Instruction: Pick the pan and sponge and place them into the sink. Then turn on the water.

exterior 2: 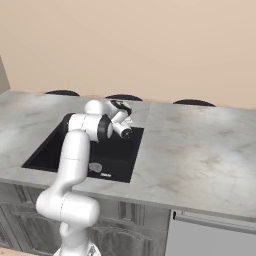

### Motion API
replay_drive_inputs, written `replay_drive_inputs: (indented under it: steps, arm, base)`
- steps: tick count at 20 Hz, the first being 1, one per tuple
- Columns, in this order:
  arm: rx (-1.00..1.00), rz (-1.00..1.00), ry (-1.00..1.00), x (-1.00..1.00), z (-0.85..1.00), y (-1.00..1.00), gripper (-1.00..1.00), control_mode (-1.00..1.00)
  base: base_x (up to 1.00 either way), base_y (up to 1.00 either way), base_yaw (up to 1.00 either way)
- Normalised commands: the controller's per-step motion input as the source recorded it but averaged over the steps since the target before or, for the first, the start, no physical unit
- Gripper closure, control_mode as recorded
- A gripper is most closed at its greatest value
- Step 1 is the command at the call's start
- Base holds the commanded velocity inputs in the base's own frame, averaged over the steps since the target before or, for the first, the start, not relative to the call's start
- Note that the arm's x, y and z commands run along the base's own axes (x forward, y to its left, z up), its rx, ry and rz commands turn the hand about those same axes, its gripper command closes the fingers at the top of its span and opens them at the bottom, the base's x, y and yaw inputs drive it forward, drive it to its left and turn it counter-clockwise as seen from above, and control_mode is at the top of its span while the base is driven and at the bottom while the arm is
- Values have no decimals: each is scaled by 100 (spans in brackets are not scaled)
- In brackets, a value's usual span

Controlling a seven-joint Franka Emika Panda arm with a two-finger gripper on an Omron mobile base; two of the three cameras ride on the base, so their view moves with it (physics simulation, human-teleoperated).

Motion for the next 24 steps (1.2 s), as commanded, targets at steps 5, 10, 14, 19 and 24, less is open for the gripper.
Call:
replay_drive_inputs:
  steps: [5,10,14,19,24]
  arm:
    - [0,-10,0,-8,-53,-64,100,-100]
    - [0,-6,0,-13,-56,-74,100,-100]
    - [0,-3,0,-17,-57,-81,100,-100]
    - [0,-2,0,-12,-59,-85,100,-100]
    - [0,0,0,-18,-63,-95,100,-100]
  base:
    - [0,0,0]
    - [0,0,0]
    - [0,0,0]
    - [0,0,0]
    - [0,0,0]
